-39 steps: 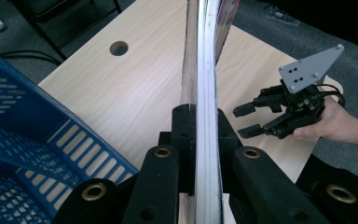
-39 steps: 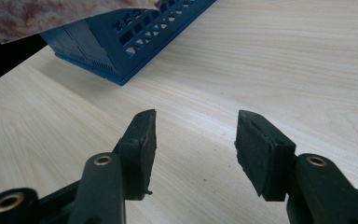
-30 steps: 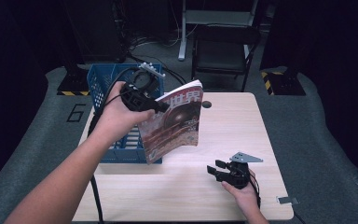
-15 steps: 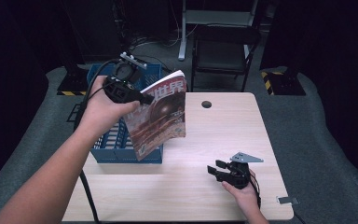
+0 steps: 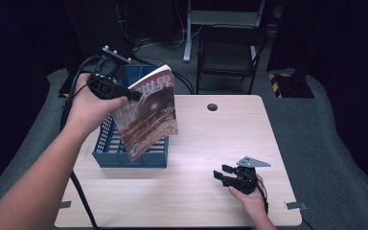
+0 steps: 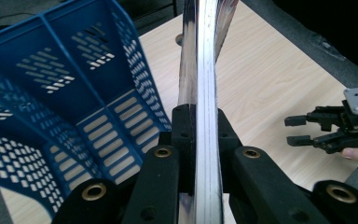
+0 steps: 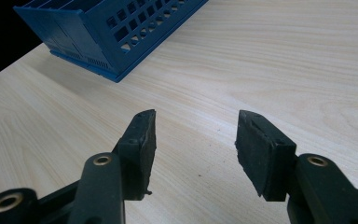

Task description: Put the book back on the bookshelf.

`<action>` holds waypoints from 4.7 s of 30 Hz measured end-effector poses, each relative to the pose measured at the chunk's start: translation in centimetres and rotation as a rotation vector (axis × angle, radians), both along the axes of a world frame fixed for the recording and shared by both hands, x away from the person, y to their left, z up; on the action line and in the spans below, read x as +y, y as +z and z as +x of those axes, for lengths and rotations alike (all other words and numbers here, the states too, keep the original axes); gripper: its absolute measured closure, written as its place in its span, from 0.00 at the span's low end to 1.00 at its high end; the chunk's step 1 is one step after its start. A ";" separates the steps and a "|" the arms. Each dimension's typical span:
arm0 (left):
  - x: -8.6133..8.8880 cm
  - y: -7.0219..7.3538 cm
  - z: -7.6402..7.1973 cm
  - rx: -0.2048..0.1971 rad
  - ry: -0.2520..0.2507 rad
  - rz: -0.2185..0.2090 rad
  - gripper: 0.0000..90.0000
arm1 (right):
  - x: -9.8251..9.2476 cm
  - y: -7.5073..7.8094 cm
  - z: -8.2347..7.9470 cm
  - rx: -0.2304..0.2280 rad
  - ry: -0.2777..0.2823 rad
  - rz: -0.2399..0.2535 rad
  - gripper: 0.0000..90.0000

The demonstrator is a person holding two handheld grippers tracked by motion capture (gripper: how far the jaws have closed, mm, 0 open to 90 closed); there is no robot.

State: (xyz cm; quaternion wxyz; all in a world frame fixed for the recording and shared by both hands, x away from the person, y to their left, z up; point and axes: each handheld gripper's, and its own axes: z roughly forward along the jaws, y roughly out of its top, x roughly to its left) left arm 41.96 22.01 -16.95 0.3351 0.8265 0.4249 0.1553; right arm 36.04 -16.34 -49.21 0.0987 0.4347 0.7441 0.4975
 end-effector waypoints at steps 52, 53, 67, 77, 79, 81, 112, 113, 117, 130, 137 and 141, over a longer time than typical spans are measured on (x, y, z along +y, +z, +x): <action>9.1 0.4 1.6 0.043 0.314 -0.020 0.93 | -0.2 -0.1 0.0 0.004 0.003 -0.010 0.54; 9.2 0.3 1.6 0.038 0.321 -0.020 0.93 | -0.2 -0.1 0.0 0.003 0.003 -0.011 0.54; 9.8 -0.2 2.3 0.040 0.384 -0.037 0.93 | -0.1 -0.1 0.0 -0.003 0.004 -0.017 0.55; 9.8 -0.3 3.2 0.031 0.423 -0.048 0.93 | -0.1 -0.1 0.0 -0.001 0.004 -0.011 0.55; 9.7 -0.3 3.3 0.036 0.432 -0.054 0.93 | -0.1 0.0 0.0 -0.001 0.003 -0.010 0.55; 9.7 -0.4 3.6 0.035 0.434 -0.050 0.93 | -0.2 0.0 0.0 -0.001 0.003 -0.010 0.55; 7.0 -2.3 6.2 0.036 0.464 -0.055 0.93 | -0.4 0.1 0.0 -0.005 0.000 -0.005 0.55; 6.9 -2.4 6.3 0.039 0.459 -0.052 0.94 | -0.4 0.1 0.0 -0.006 -0.001 -0.004 0.55; 6.5 -2.9 6.6 0.037 0.456 -0.048 0.93 | -0.4 0.1 0.0 -0.006 0.001 -0.004 0.55; 6.2 -4.7 7.6 0.037 0.474 -0.058 0.93 | -0.4 0.1 0.1 -0.007 0.008 -0.005 0.55; 6.3 -6.1 8.1 0.042 0.495 -0.078 0.94 | -0.4 0.1 0.0 -0.005 0.007 -0.005 0.55; 6.2 -6.7 8.4 0.042 0.499 -0.075 0.93 | -0.5 0.1 0.0 -0.009 0.007 -0.006 0.55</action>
